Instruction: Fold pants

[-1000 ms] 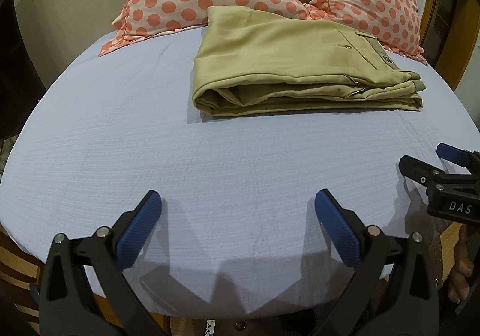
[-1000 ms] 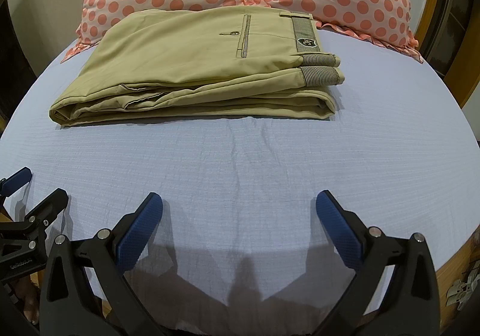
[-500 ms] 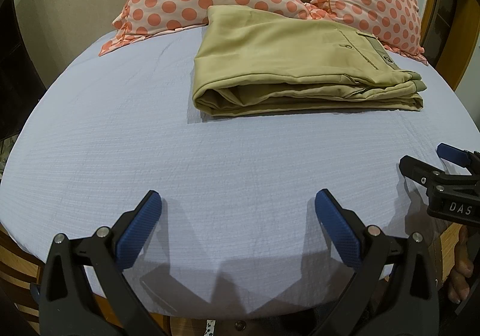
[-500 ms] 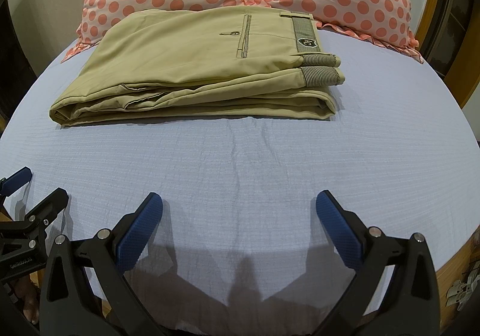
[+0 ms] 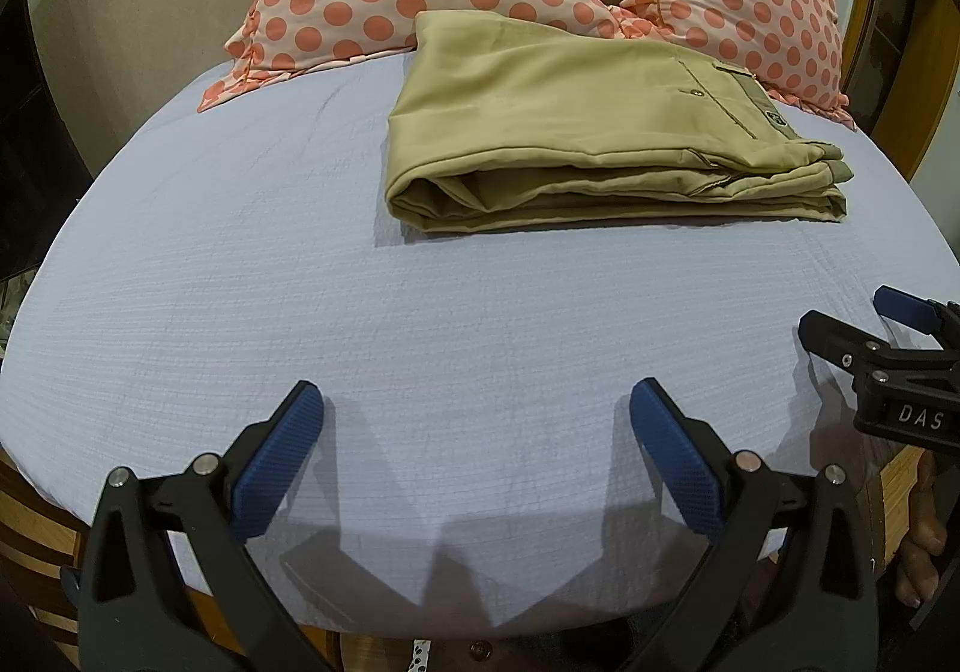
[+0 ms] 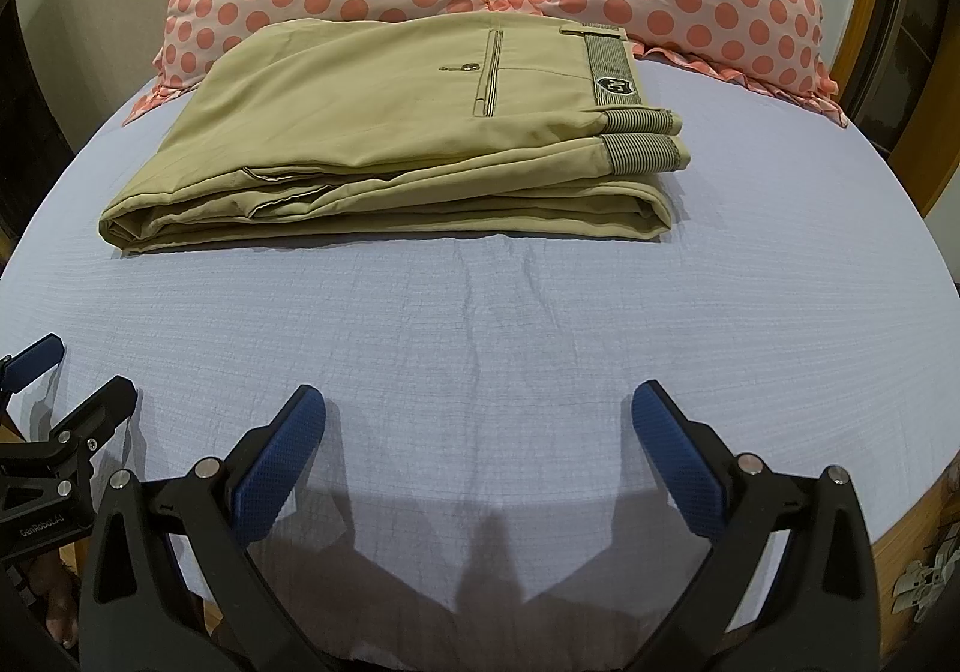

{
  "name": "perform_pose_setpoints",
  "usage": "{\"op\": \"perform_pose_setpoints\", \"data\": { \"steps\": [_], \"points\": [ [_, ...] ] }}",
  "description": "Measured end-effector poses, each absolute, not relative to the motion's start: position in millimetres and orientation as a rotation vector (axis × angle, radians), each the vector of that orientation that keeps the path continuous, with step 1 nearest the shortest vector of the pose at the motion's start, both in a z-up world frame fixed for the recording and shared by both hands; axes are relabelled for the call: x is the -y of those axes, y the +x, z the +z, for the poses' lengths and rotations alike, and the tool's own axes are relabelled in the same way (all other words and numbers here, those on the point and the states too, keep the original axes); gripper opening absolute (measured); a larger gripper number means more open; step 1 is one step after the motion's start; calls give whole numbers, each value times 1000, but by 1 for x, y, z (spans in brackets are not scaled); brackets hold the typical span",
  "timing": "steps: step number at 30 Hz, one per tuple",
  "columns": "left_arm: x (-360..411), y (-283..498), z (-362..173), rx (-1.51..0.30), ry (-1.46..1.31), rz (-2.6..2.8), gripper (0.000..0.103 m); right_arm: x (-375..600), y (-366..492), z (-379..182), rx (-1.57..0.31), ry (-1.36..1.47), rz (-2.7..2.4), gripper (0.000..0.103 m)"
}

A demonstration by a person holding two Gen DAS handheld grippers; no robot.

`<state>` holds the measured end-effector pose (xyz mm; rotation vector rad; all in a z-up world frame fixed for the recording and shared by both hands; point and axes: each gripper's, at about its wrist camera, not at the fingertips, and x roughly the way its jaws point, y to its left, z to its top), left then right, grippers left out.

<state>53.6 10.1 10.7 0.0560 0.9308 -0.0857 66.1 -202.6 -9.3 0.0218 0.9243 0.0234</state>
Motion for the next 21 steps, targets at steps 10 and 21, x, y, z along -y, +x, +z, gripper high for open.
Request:
{"op": "perform_pose_setpoints", "data": {
  "steps": [10,21],
  "points": [
    [-10,53,11,-931,56,-86,101,203,66,-9,-924,22,23,102],
    [-11,55,11,-939,53,-87,101,203,66,-9,-924,22,23,102]
  ]
}}
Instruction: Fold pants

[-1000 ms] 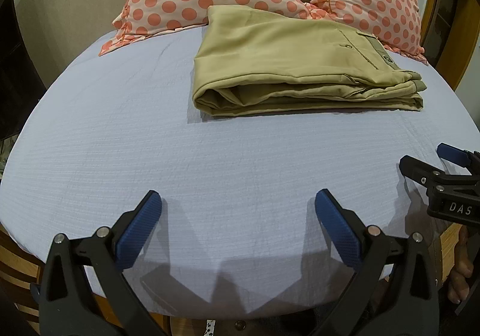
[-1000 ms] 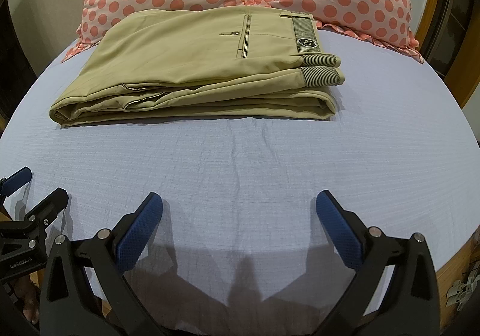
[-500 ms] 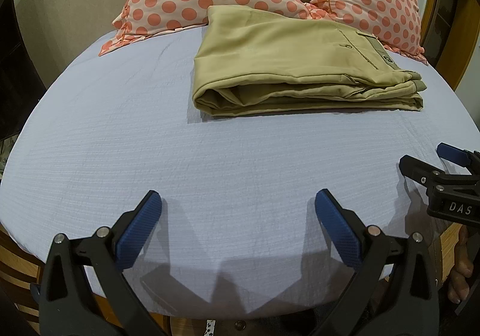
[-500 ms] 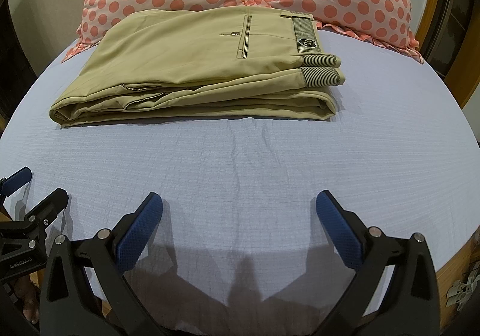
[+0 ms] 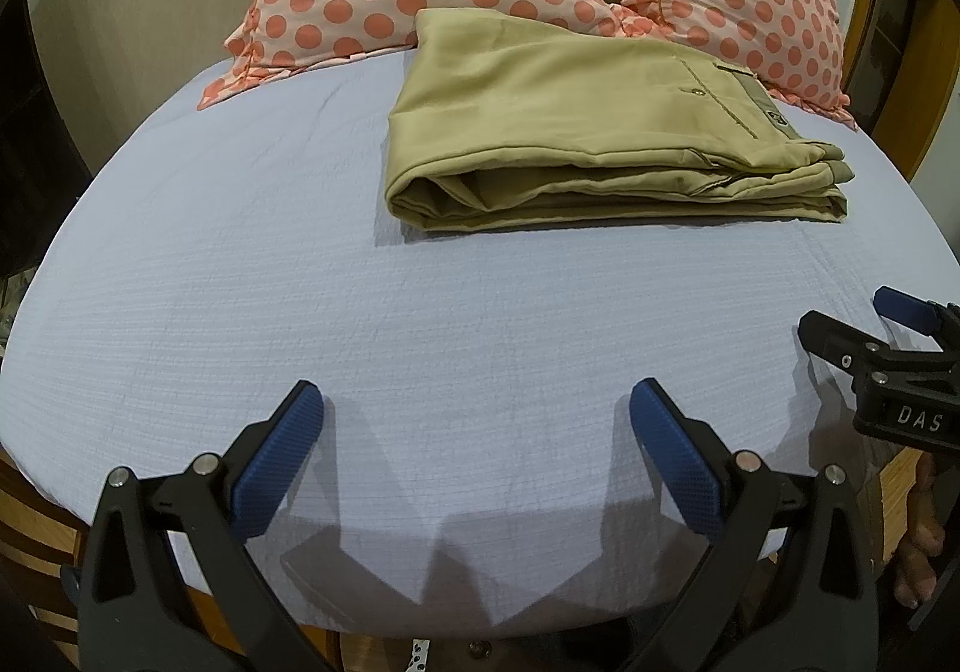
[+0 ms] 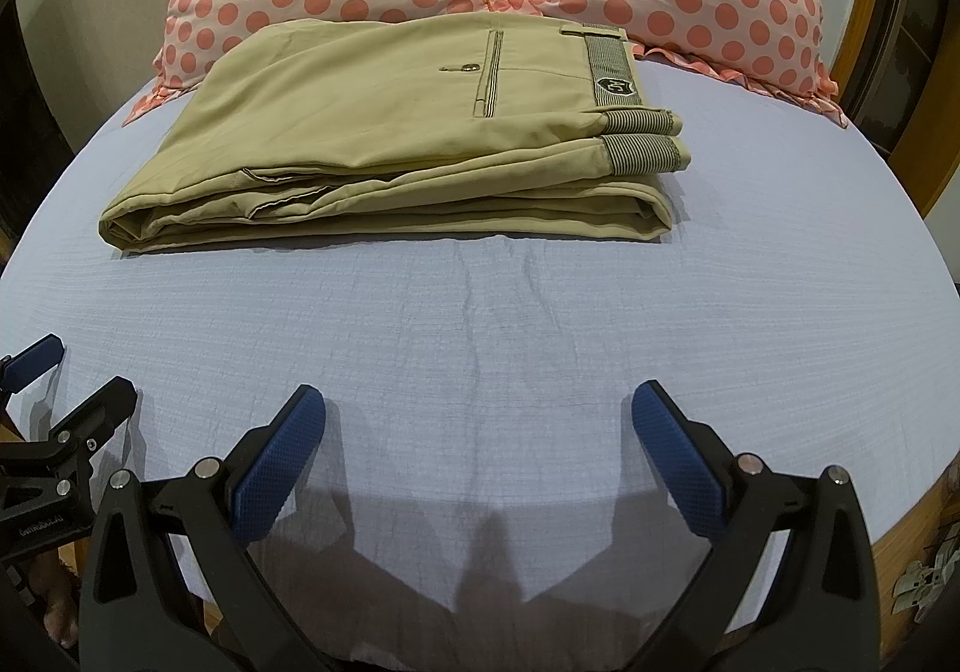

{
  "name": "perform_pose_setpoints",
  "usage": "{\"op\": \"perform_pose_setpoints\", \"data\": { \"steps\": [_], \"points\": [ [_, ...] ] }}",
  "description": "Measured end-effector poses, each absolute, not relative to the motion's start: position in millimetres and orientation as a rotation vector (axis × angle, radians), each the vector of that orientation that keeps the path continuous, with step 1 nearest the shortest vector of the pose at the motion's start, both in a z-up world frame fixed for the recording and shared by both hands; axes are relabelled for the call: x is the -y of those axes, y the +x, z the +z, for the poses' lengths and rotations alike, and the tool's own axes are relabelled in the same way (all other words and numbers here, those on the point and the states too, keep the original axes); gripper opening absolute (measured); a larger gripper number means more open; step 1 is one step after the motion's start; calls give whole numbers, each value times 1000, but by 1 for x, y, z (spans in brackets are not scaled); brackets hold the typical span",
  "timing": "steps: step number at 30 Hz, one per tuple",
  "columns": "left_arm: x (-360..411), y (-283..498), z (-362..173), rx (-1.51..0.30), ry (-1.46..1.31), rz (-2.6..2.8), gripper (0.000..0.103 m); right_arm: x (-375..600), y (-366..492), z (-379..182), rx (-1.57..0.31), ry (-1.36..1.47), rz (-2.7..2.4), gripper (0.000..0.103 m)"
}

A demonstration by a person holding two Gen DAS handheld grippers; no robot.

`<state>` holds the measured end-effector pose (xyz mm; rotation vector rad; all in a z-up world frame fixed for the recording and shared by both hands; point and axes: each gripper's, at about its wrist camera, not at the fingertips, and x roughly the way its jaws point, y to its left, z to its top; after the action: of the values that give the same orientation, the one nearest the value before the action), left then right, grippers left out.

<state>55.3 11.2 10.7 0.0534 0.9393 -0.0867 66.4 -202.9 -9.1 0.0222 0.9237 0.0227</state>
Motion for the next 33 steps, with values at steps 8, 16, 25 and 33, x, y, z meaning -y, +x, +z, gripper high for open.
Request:
{"op": "perform_pose_setpoints", "data": {
  "steps": [8,16,25,33],
  "points": [
    [-12,57,10,-953,50,-82,101,202,66,-9,-923,22,23,102],
    [-13,59,11,-975,52,-83,101,202,66,-9,-923,23,22,102],
    [-13,60,11,-977,52,-82,101,203,67,-9,-923,22,23,102],
    [-14,60,10,-979,52,-82,101,203,67,-9,-922,22,23,102]
  ]
}}
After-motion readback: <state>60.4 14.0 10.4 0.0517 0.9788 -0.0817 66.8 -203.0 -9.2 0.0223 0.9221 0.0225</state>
